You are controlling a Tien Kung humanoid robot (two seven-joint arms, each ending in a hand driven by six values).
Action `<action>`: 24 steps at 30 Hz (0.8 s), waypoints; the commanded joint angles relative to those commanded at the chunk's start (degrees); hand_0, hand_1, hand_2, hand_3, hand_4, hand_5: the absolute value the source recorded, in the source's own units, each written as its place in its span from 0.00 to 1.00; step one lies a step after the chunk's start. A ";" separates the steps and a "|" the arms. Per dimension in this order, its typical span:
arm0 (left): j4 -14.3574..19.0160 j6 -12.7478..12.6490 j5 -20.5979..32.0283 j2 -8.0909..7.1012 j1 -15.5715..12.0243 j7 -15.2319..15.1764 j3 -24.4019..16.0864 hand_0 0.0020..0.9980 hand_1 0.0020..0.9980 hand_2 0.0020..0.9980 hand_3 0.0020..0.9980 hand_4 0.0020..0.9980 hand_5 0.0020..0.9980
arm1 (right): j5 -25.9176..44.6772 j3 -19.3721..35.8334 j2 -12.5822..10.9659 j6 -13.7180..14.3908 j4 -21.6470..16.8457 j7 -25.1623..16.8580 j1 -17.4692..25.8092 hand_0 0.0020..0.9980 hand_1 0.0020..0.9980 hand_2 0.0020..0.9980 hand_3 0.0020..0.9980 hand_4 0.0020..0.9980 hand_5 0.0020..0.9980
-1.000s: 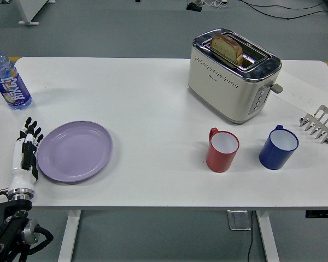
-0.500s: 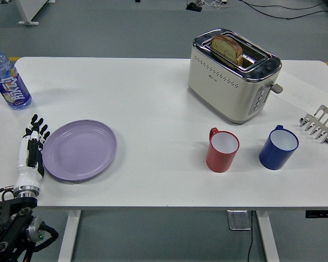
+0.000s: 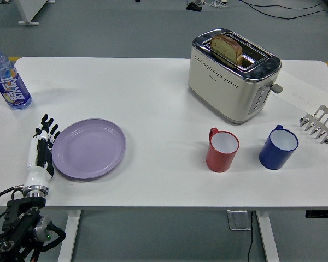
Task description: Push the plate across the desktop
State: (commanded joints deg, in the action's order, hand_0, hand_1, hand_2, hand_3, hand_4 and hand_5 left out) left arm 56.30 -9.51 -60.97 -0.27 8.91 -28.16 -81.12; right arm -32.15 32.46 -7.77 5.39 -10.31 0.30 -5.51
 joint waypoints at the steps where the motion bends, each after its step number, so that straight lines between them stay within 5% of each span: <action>1: 0.02 -0.02 0.19 0.04 0.08 -0.03 0.19 0.90 0.95 1.00 1.00 0.50 1.00 | -0.03 0.04 -0.01 0.00 0.00 -0.02 -0.03 0.66 0.65 0.73 0.68 0.28 0.28; 24: 1.03 -1.33 2.20 0.27 1.04 -0.56 6.21 0.89 0.94 0.99 1.00 0.50 1.00 | -0.48 0.30 -0.15 -0.01 0.00 -0.09 -0.24 0.66 0.65 0.72 0.68 0.28 0.28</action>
State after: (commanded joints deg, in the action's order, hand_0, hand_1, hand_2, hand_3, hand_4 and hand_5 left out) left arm 57.33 -10.84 -58.77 0.00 9.94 -28.72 -74.91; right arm -32.64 32.76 -7.92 5.38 -10.31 0.21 -5.75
